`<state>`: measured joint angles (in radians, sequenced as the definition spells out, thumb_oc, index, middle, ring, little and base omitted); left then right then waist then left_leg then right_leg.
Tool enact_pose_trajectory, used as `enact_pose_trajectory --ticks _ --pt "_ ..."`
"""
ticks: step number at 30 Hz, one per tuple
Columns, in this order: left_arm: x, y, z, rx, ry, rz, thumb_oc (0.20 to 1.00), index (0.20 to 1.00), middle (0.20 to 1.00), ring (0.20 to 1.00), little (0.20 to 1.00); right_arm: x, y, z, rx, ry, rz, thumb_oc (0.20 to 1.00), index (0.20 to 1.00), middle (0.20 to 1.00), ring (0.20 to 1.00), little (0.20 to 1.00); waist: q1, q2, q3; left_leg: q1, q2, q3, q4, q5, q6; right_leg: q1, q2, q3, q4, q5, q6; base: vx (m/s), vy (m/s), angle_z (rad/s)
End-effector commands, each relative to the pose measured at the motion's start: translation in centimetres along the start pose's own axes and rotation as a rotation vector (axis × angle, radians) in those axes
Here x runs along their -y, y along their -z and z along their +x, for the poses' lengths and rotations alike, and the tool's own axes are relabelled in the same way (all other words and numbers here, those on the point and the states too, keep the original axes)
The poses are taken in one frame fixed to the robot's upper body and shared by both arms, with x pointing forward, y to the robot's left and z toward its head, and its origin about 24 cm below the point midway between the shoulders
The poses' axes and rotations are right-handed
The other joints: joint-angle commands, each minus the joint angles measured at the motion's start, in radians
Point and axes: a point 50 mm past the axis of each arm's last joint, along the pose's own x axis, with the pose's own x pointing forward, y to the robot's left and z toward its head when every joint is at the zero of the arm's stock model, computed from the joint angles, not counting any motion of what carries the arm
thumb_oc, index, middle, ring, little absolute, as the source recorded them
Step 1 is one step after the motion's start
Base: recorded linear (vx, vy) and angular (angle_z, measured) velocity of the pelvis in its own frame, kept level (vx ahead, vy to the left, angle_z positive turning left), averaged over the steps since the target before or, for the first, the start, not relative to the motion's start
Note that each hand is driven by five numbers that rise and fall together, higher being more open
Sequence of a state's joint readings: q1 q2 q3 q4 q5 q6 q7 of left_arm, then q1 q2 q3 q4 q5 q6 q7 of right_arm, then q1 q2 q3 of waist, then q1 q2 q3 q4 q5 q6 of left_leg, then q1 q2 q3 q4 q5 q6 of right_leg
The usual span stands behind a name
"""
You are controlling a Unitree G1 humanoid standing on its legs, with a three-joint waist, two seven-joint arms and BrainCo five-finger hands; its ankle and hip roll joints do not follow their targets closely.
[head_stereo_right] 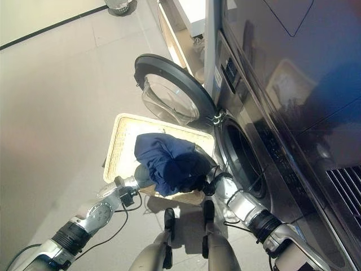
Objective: Put the clothes into the washing machine.
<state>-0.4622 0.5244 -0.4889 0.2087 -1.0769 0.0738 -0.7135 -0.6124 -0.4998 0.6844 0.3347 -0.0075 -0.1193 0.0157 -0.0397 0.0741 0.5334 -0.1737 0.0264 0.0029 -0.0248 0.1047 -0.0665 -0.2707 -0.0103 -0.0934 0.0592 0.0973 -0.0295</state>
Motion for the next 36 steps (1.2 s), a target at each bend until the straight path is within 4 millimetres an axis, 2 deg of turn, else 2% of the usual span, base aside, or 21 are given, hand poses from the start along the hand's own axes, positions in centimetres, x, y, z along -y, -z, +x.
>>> enact_pose_trajectory --ticks 1,2,4,9,10,11,12,13,19,24,26,28,33,34,36 --pt "2.9 -2.5 2.6 0.099 0.222 0.025 0.200 0.200 0.200 0.200 0.200 -1.6 -2.1 0.5 0.050 -0.195 0.153 1.000 1.000 1.000 1.000 1.000 -0.012 -0.036 -0.030 -0.037 -0.088 0.031 0.094 -0.088 0.027 0.009 -0.045 0.029 0.054 -0.072 0.102 -0.01 -0.033 0.00" --pt "3.0 -2.5 2.7 0.096 0.223 0.025 0.200 0.200 0.200 0.200 0.200 -1.7 -2.1 0.5 0.049 -0.208 0.172 1.000 1.000 1.000 1.000 1.000 -0.012 -0.036 -0.029 -0.038 -0.089 0.031 0.095 -0.088 0.027 0.008 -0.045 0.029 0.054 -0.072 0.102 -0.01 -0.035 0.01" --pt "3.1 -1.9 3.2 0.057 0.215 0.011 0.200 0.200 0.200 0.200 0.200 -2.9 -2.5 0.6 0.051 -0.282 0.353 1.000 1.000 1.000 1.000 1.000 -0.013 -0.043 -0.024 -0.039 -0.088 0.032 0.093 -0.085 0.027 0.005 -0.043 0.028 0.053 -0.068 0.102 0.00 -0.016 0.01" --pt "2.4 -0.7 3.5 -0.014 0.139 0.020 0.200 0.200 0.200 0.200 0.200 -3.4 -3.1 0.7 0.106 -0.247 0.574 1.000 1.000 1.000 1.000 1.000 -0.018 -0.047 -0.015 -0.050 -0.089 0.037 0.094 -0.079 0.026 -0.009 -0.040 0.028 0.053 -0.060 0.102 0.00 0.004 -0.02" --pt "2.0 -0.3 3.3 -0.039 0.102 0.026 0.200 0.200 0.200 0.200 0.200 -3.3 -3.3 0.7 0.130 -0.214 0.644 0.799 0.799 0.799 0.799 0.799 -0.020 -0.047 -0.014 -0.055 -0.089 0.039 0.095 -0.077 0.026 -0.014 -0.038 0.028 0.052 -0.057 0.102 0.00 0.013 -0.05" --pt "1.9 -0.2 3.3 -0.045 0.091 0.027 0.200 0.200 0.200 0.200 0.200 -3.3 -3.3 0.7 0.133 -0.208 0.658 0.661 0.661 0.661 0.661 0.661 -0.020 -0.046 -0.014 -0.056 -0.089 0.040 0.095 -0.077 0.026 -0.016 -0.038 0.028 0.052 -0.057 0.102 0.01 0.018 -0.10" --pt "1.4 0.2 2.9 -0.060 0.049 0.028 0.200 0.200 0.200 0.200 0.200 -3.2 -3.3 0.5 0.154 -0.169 0.707 0.354 0.354 0.354 0.354 0.354 -0.023 -0.047 -0.013 -0.064 -0.090 0.042 0.097 -0.075 0.026 -0.023 -0.037 0.029 0.050 -0.053 0.103 0.01 0.021 -0.15" --pt "0.9 0.8 2.5 -0.079 -0.003 0.030 0.200 0.200 0.200 0.200 0.200 -3.1 -3.3 0.4 0.175 -0.125 0.741 0.200 0.200 0.200 0.200 0.200 -0.025 -0.047 -0.013 -0.070 -0.091 0.045 0.097 -0.074 0.026 -0.029 -0.036 0.029 0.047 -0.050 0.104 0.01 0.028 -0.21" --pt "-2.0 2.8 -0.2 -0.118 -0.366 0.077 0.200 0.200 0.200 0.200 0.200 -2.4 -2.8 -0.5 0.211 0.083 0.739 0.200 0.200 0.200 0.200 0.200 -0.027 -0.043 -0.013 -0.110 -0.094 0.055 0.094 -0.062 0.027 -0.071 -0.035 0.022 0.041 -0.038 0.107 0.00 0.028 -0.20" --pt "-3.7 4.4 -2.4 -0.174 -0.642 0.172 0.200 0.200 0.200 0.200 0.200 -1.5 -1.8 -1.5 0.209 0.260 0.731 0.200 0.200 0.200 0.200 0.200 -0.025 -0.037 -0.013 -0.151 -0.097 0.056 0.103 -0.054 0.025 -0.110 -0.036 0.016 0.055 -0.041 0.104 0.00 0.008 -0.07" --pt "-4.0 4.6 -2.9 -0.183 -0.687 0.178 0.200 0.200 0.200 0.200 0.200 -1.3 -1.5 -1.8 0.209 0.286 0.733 0.200 0.200 0.200 0.200 0.200 -0.024 -0.035 -0.013 -0.158 -0.097 0.056 0.105 -0.052 0.025 -0.116 -0.037 0.014 0.058 -0.041 0.104 0.01 0.010 -0.08" --pt "-4.6 5.5 -4.1 -0.258 -0.795 0.264 0.200 0.200 0.200 0.200 0.200 -0.7 -0.7 -2.3 0.205 0.347 0.752 0.200 0.200 0.200 0.200 0.200 -0.022 -0.029 -0.013 -0.170 -0.099 0.054 0.108 -0.051 0.023 -0.129 -0.044 0.005 0.064 -0.043 0.104 0.02 0.008 -0.08" --pt "-5.0 6.1 -4.8 -0.368 -0.834 0.386 0.200 0.200 0.200 0.200 0.200 -0.3 -0.1 -2.5 0.206 0.359 0.787 0.200 0.200 0.200 0.200 0.200 -0.022 -0.022 -0.013 -0.196 -0.099 0.057 0.120 -0.049 0.021 -0.157 -0.049 -0.002 0.080 -0.044 0.104 0.00 -0.004 -0.02" --pt "-5.3 6.1 -5.1 -0.421 -0.876 0.455 1.000 1.000 1.000 1.000 1.000 -0.3 -0.2 -2.4 0.212 0.355 0.807 0.200 0.200 0.200 0.200 0.200 -0.022 -0.021 -0.013 -0.206 -0.099 0.057 0.125 -0.048 0.020 -0.167 -0.049 -0.003 0.088 -0.045 0.104 0.01 -0.018 -0.07" --pt "-5.8 5.8 -5.3 -0.476 -0.917 0.558 1.000 1.000 1.000 1.000 1.000 -0.1 -0.3 -2.2 0.220 0.352 0.825 0.200 0.200 0.200 0.200 0.200 -0.022 -0.020 -0.013 -0.215 -0.099 0.053 0.128 -0.046 0.021 -0.178 -0.046 -0.002 0.096 -0.047 0.103 0.02 -0.039 -0.07"
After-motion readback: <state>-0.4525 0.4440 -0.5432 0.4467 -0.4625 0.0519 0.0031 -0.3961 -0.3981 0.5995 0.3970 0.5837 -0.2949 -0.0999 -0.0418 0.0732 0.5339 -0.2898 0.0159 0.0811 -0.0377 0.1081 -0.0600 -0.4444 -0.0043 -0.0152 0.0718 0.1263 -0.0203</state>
